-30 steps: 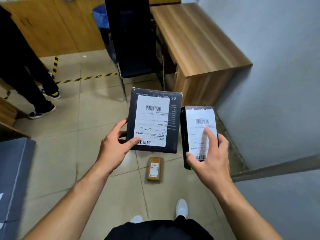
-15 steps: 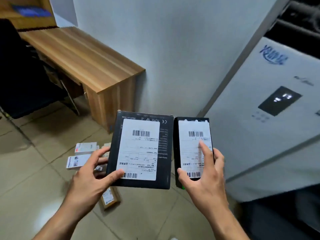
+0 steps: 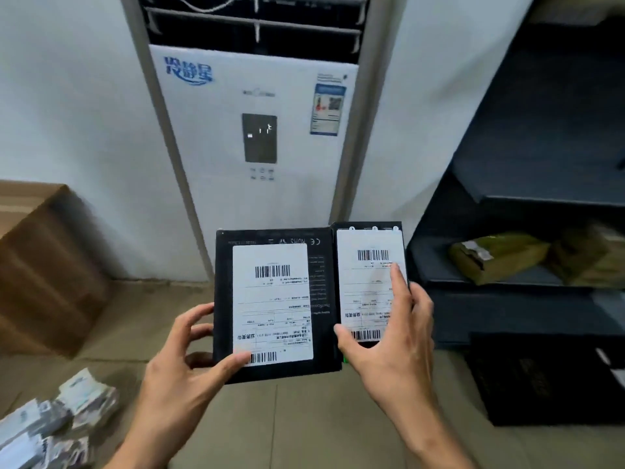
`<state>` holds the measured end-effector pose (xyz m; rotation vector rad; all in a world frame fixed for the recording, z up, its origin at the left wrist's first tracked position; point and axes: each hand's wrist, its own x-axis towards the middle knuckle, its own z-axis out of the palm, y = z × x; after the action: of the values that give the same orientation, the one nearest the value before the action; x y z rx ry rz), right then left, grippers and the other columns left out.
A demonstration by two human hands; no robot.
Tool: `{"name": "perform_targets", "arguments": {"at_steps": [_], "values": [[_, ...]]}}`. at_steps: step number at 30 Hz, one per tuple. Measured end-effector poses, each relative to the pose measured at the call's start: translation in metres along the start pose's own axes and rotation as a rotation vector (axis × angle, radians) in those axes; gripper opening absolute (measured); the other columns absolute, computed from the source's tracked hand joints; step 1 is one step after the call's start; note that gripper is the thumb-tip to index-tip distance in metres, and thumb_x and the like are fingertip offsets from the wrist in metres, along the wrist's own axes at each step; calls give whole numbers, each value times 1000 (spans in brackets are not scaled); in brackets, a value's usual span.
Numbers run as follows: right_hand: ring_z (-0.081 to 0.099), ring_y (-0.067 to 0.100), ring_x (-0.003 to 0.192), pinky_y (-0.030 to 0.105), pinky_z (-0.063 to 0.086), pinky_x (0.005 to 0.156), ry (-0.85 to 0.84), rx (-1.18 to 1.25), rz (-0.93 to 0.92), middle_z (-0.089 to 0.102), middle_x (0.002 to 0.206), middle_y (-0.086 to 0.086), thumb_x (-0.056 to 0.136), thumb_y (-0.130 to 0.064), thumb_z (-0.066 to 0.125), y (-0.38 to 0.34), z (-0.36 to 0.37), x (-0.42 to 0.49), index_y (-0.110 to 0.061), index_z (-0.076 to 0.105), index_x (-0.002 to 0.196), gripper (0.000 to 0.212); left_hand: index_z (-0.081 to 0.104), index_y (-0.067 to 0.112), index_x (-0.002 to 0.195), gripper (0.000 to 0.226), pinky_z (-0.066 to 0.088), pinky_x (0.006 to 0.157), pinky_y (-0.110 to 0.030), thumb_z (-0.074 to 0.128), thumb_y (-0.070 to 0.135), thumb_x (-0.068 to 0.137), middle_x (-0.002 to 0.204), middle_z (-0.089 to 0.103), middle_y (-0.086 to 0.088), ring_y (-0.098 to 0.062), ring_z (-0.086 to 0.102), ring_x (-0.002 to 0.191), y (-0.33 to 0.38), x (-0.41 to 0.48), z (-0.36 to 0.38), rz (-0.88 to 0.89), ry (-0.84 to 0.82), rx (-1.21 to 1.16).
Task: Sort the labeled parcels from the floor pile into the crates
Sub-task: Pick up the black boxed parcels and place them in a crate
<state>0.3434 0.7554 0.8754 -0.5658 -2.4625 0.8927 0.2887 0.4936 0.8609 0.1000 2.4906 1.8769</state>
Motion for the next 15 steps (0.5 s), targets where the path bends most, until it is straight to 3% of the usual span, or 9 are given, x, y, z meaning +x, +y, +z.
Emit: {"name": "perform_targets", "arguments": {"at_steps": [4, 7, 10, 12, 15], "values": [[32, 25, 141, 55, 42, 108, 92, 4, 106, 18, 155, -3, 62, -66, 71, 82, -64, 14, -48, 12, 156, 112, 57, 56, 119, 73, 62, 73, -43, 90, 36, 57, 110, 71, 9, -21, 76, 79, 35, 1, 100, 59, -141, 14], [37, 26, 138, 55, 44, 107, 155, -4, 159, 21, 153, -1, 64, -68, 66, 140, -109, 20, -47, 24, 154, 101, 58, 60, 114, 68, 62, 69, -33, 88, 34, 58, 107, 72, 13, -20, 76, 81, 56, -2, 171, 91, -232, 5], [37, 23, 139, 56, 43, 109, 176, 8, 207, 18, 152, -9, 69, -59, 75, 192, -150, 18, -54, 27, 150, 95, 57, 66, 109, 67, 60, 66, -23, 87, 32, 60, 108, 71, 20, -20, 76, 82, 75, -9, 237, 125, -313, 3], [38, 23, 139, 56, 44, 107, 194, 7, 245, 16, 152, -11, 70, -58, 76, 220, -172, 16, -57, 26, 149, 93, 56, 66, 112, 67, 62, 71, -30, 87, 38, 60, 109, 70, 20, -21, 76, 84, 82, -13, 274, 131, -361, 23], [45, 26, 133, 55, 48, 104, 235, 1, 331, 18, 153, -8, 66, -71, 61, 256, -198, 10, -58, 26, 149, 91, 53, 62, 117, 66, 61, 79, -46, 88, 51, 63, 111, 69, 20, -21, 75, 85, 94, -16, 322, 143, -453, 59]]}}
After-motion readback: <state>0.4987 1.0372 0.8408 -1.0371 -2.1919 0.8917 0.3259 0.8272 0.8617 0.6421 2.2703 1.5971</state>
